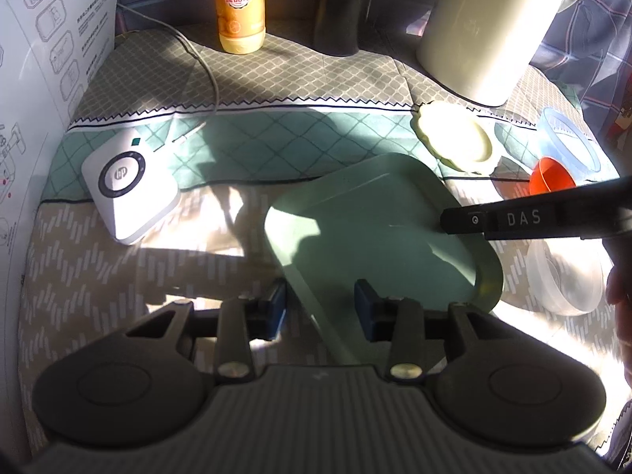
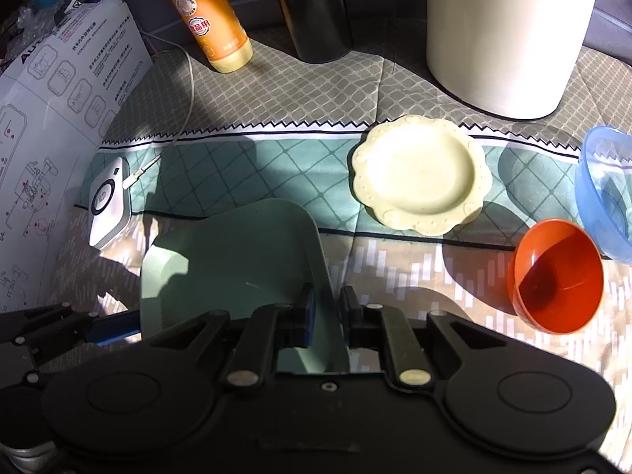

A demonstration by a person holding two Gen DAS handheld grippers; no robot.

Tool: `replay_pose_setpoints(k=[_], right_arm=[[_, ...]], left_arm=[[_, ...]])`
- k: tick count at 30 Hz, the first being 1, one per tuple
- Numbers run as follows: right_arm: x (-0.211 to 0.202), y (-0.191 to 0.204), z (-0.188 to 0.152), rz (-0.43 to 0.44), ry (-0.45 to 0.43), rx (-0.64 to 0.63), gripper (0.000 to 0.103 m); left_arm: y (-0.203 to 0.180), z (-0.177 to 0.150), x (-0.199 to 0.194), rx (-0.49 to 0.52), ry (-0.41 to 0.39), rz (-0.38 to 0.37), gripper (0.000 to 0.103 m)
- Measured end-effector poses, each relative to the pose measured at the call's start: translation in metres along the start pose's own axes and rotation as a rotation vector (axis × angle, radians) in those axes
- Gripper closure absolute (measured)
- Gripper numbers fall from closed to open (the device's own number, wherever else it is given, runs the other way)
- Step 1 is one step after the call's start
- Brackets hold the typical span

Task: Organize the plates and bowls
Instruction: 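Lift the green tray with both grippers and lower it onto the white plate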

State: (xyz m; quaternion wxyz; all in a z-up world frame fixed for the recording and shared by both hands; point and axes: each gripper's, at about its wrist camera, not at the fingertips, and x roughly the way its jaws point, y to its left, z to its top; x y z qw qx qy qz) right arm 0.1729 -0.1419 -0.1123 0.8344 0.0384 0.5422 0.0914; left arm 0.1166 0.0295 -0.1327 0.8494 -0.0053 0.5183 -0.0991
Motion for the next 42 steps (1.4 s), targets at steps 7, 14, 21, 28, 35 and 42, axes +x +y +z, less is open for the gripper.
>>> replay_pose_setpoints(k=[7,14,21,28,35,42], right_arm=[[0.0,-0.001,-0.001,0.011,-0.011,-0.012,0.088],[0.0,0.003,-0.005,0.0,-0.034,-0.041,0.087],[-0.003,0.022,-0.007,-0.083,-0.045,-0.088,0.087],[-0.024,0.03,-0.007,-0.057,-0.04,-0.089,0.087],[-0.052,0.049,-0.013,-0.025,-0.054,-0.103,0.087],[-0.08,0.072,-0.035,0.041,-0.057,-0.123,0.087]], left_arm=[[-0.002,-0.011,-0.003,0.029,0.01,0.011,0.057],[-0.007,-0.013,-0.002,0.035,0.009,-0.025,0.069],[-0.015,-0.006,-0.01,0.03,-0.01,0.032,0.072],[-0.004,0.003,-0.038,-0.009,-0.05,0.039,0.072],[0.009,-0.007,-0.074,-0.009,-0.101,0.048,0.072],[0.028,-0.035,-0.104,-0.026,-0.112,0.045,0.072]])
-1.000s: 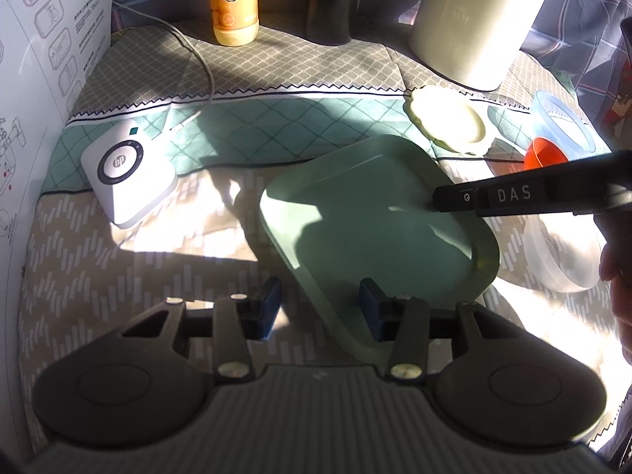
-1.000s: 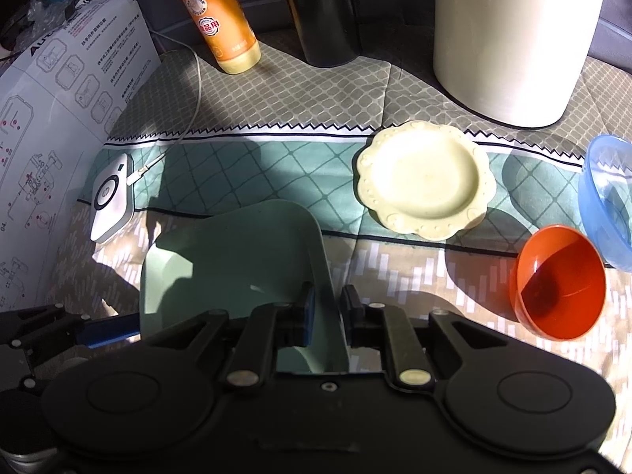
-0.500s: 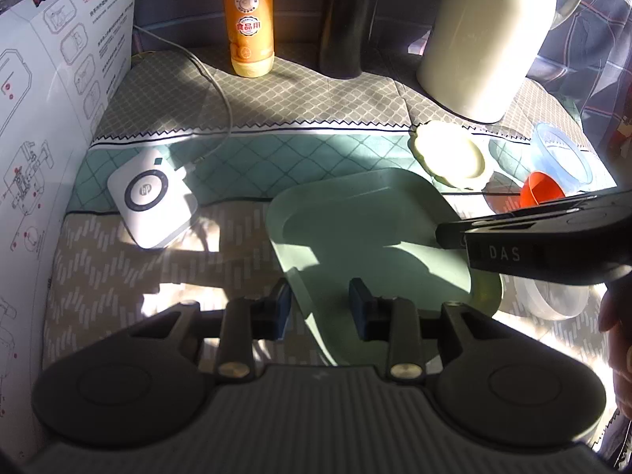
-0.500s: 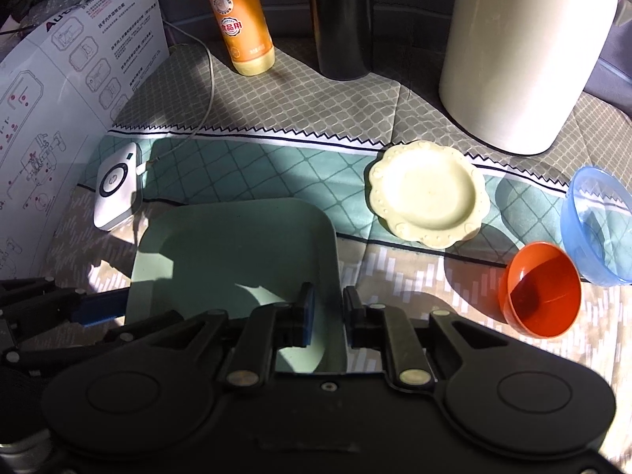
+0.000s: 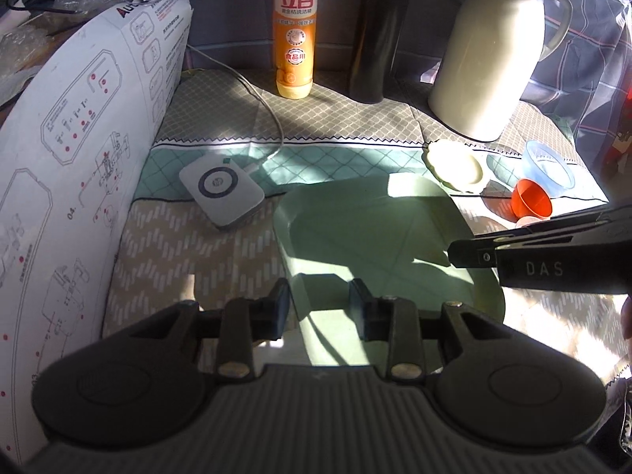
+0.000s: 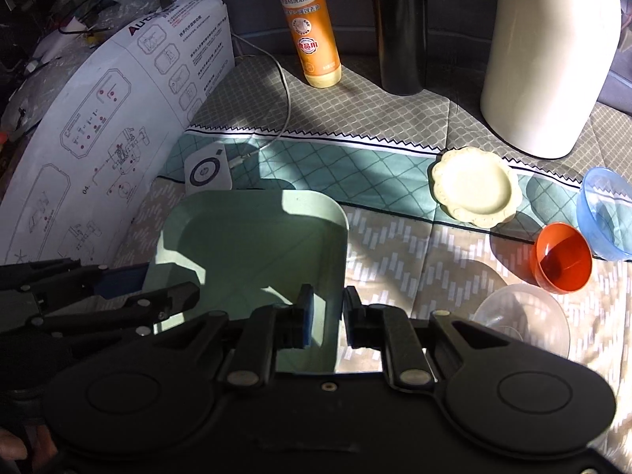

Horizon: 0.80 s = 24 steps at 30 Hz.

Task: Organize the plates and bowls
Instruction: 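Lift the green tray with both grippers and lower it onto the white plate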

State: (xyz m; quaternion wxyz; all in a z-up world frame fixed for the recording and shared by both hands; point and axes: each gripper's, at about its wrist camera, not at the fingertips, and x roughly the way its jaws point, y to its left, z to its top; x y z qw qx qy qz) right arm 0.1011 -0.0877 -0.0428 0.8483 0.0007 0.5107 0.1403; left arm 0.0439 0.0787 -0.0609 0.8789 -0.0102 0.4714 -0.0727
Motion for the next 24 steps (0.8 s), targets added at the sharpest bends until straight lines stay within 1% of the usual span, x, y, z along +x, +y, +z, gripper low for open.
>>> replay_pose_setpoints(k=[5,11,18,21,24], right_arm=[[-0.012,0.019,-0.015,0.044,0.011,-0.022,0.087],[-0.014,0.039,-0.038,0.082,0.059,-0.041,0.087],[-0.002,0.056,-0.07,0.112,0.147,-0.066,0.087],[0.005,0.059,-0.081,0.117,0.18,-0.064,0.087],[0.007,0.061,-0.088,0.117,0.193,-0.068,0.087]], left_arm=[[0.016,-0.026,-0.021,-0.004,0.007,-0.004,0.072],[0.029,-0.055,-0.033,-0.003,0.037,0.009,0.072],[0.038,-0.088,-0.028,-0.017,0.1,0.012,0.072],[0.04,-0.095,-0.025,-0.009,0.116,0.011,0.072],[0.041,-0.097,-0.022,-0.002,0.125,0.011,0.072]])
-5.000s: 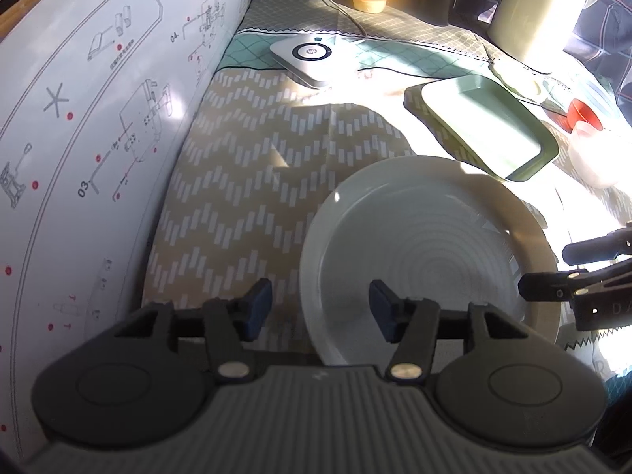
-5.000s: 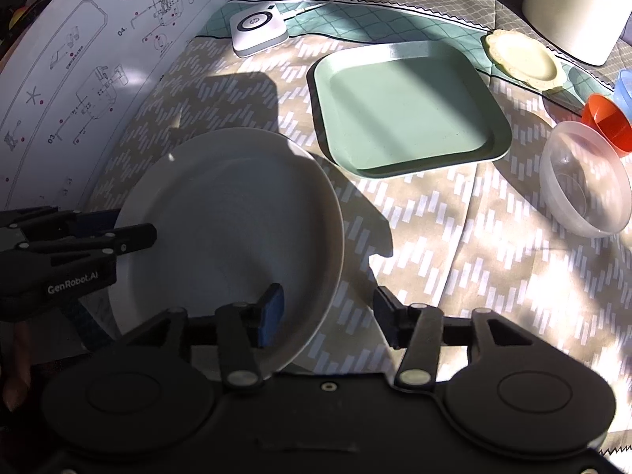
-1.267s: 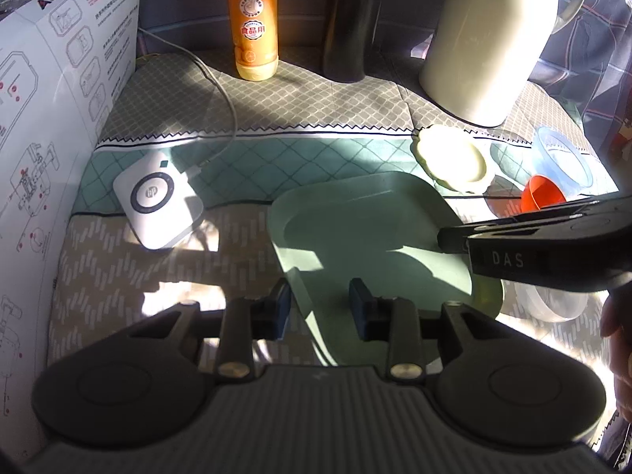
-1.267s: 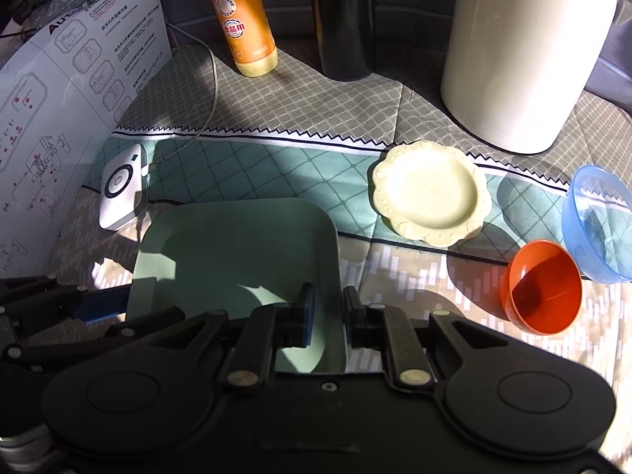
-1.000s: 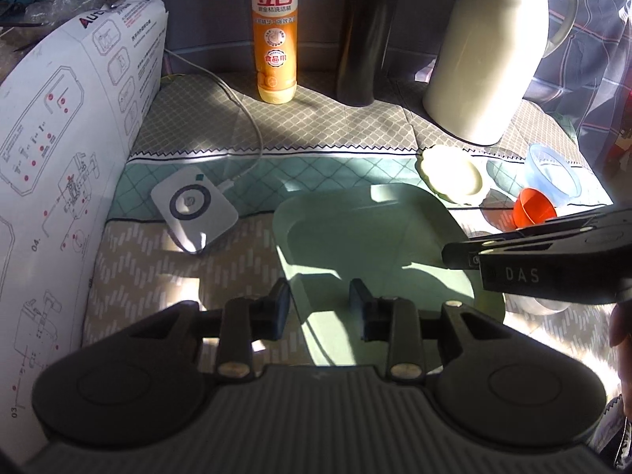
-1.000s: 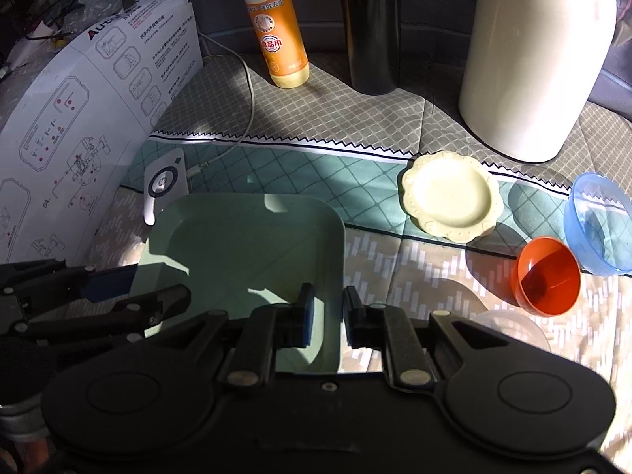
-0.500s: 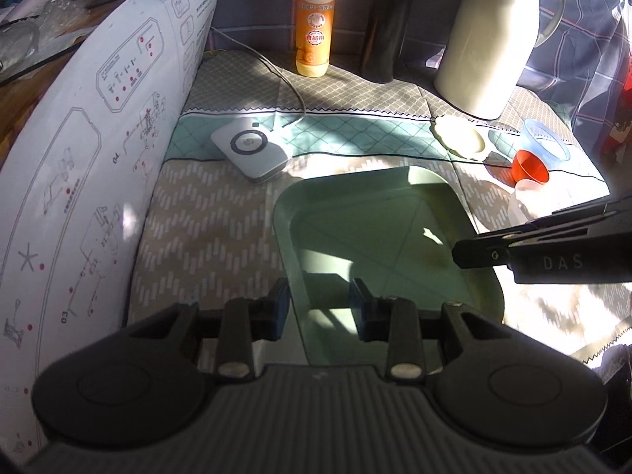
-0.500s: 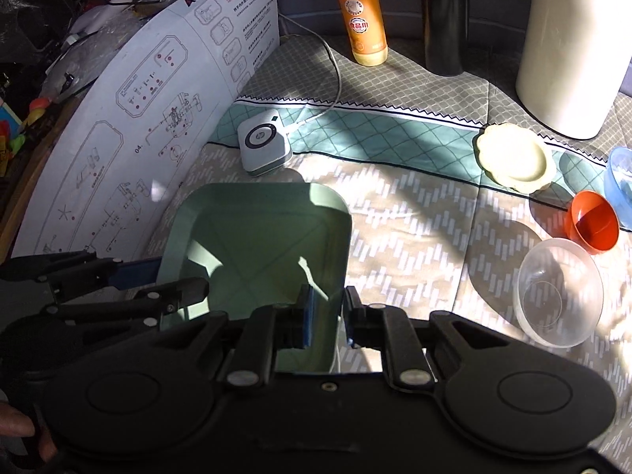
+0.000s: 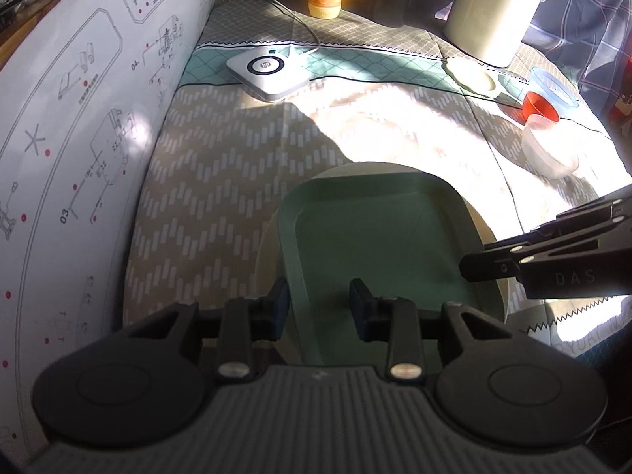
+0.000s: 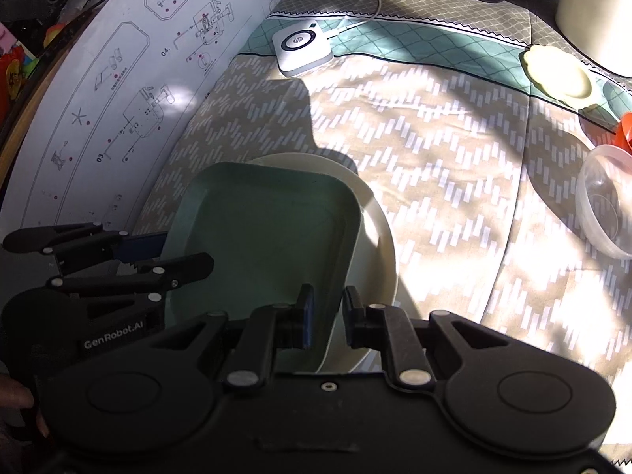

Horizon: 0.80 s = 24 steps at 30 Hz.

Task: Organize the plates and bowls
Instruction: 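Lift the green tray with both grippers and lower it onto the white plate, then open both grippers to release the green tray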

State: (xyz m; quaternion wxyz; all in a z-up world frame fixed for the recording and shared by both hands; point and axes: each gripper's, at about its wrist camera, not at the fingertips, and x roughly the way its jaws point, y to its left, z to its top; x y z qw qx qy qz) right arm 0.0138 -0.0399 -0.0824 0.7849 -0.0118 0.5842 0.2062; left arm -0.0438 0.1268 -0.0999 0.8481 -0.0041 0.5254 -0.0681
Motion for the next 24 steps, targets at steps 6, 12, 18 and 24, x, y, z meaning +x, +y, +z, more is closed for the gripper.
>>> replay_pose_setpoints(k=[6,12,18,24], right_arm=[[0.007,-0.004,-0.001,0.001,0.017,0.012,0.087],[0.012,-0.007,0.0,-0.002,0.023,0.018,0.087],[0.018,-0.011,0.0,-0.006,0.035,0.034,0.087],[0.019,-0.012,0.001,0.004,0.035,0.041,0.086]], left_arm=[[-0.001,0.001,0.008,0.009,0.013,-0.003,0.072],[0.0,0.004,0.018,0.005,0.025,-0.007,0.071],[-0.001,0.004,0.024,0.007,0.037,-0.013,0.07],[-0.002,0.005,0.026,0.006,0.039,-0.012,0.06]])
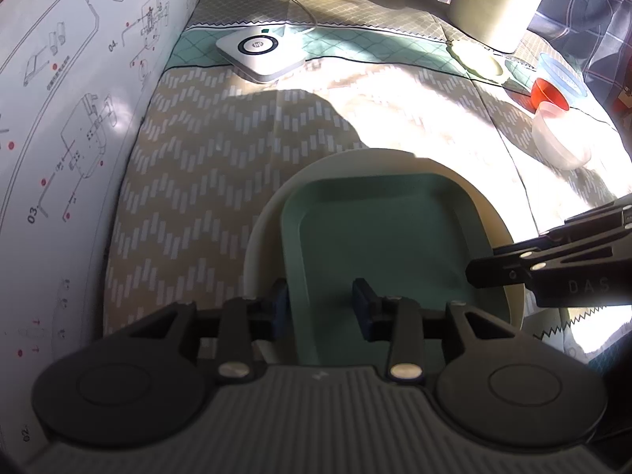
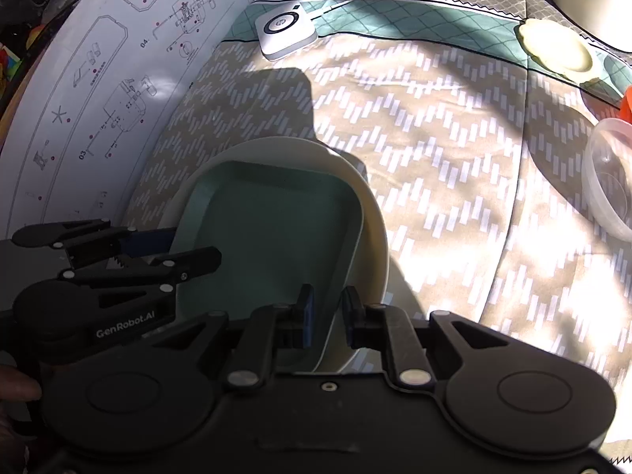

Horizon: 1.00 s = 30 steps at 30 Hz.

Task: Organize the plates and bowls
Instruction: 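Open both grippers to release the green tray, then close the right gripper on the yellow flower plate rim while the left gripper grips it too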

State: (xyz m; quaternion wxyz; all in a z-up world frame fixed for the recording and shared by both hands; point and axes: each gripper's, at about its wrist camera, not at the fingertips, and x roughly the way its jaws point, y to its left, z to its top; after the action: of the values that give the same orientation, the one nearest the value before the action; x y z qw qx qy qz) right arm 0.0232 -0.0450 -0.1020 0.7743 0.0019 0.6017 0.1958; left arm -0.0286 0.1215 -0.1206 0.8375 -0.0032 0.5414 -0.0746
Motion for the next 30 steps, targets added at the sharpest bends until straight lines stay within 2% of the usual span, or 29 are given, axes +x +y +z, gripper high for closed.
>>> replay_pose_setpoints(k=[1,2,3,4,5,6,8,10,12,13,20,30], right_arm=[[0.0,0.0,0.0,0.002,0.001,0.001,0.086],[0.0,0.0,0.0,0.004,0.001,0.003,0.085],[-0.001,-0.001,0.001,0.005,0.003,0.007,0.081],[-0.003,-0.001,0.001,0.011,-0.001,0.012,0.078],[-0.005,-0.002,0.001,0.016,-0.007,0.017,0.074],[-0.009,-0.003,0.001,0.02,-0.013,0.019,0.067],[-0.018,-0.004,0.0,0.032,-0.035,0.017,0.059],[-0.026,-0.006,-0.001,0.023,-0.059,0.012,0.048],[-0.035,-0.01,-0.004,-0.011,-0.09,0.011,0.029],[-0.039,-0.013,-0.005,-0.007,-0.099,0.018,0.027],[-0.052,-0.021,-0.012,-0.016,-0.136,0.04,0.02],[-0.059,-0.028,-0.016,-0.019,-0.16,0.06,0.02]], left_arm=[[-0.001,0.0,-0.001,0.002,-0.002,0.003,0.055],[-0.002,0.001,-0.004,0.006,-0.012,0.013,0.042],[-0.004,0.002,-0.009,0.013,-0.029,0.014,0.032],[-0.006,0.002,-0.014,0.016,-0.047,0.02,0.026],[-0.008,0.003,-0.019,0.02,-0.068,0.03,0.014],[-0.009,0.004,-0.025,0.025,-0.09,0.041,0.006],[-0.01,0.005,-0.034,0.026,-0.123,0.058,0.001],[-0.006,0.006,-0.039,0.011,-0.141,0.044,0.0],[-0.005,0.007,-0.039,-0.001,-0.139,0.046,0.0],[-0.005,0.007,-0.037,0.001,-0.134,0.055,0.0],[-0.011,0.006,-0.033,0.014,-0.121,0.058,0.0],[-0.02,0.014,-0.03,0.032,-0.119,0.062,0.0]])
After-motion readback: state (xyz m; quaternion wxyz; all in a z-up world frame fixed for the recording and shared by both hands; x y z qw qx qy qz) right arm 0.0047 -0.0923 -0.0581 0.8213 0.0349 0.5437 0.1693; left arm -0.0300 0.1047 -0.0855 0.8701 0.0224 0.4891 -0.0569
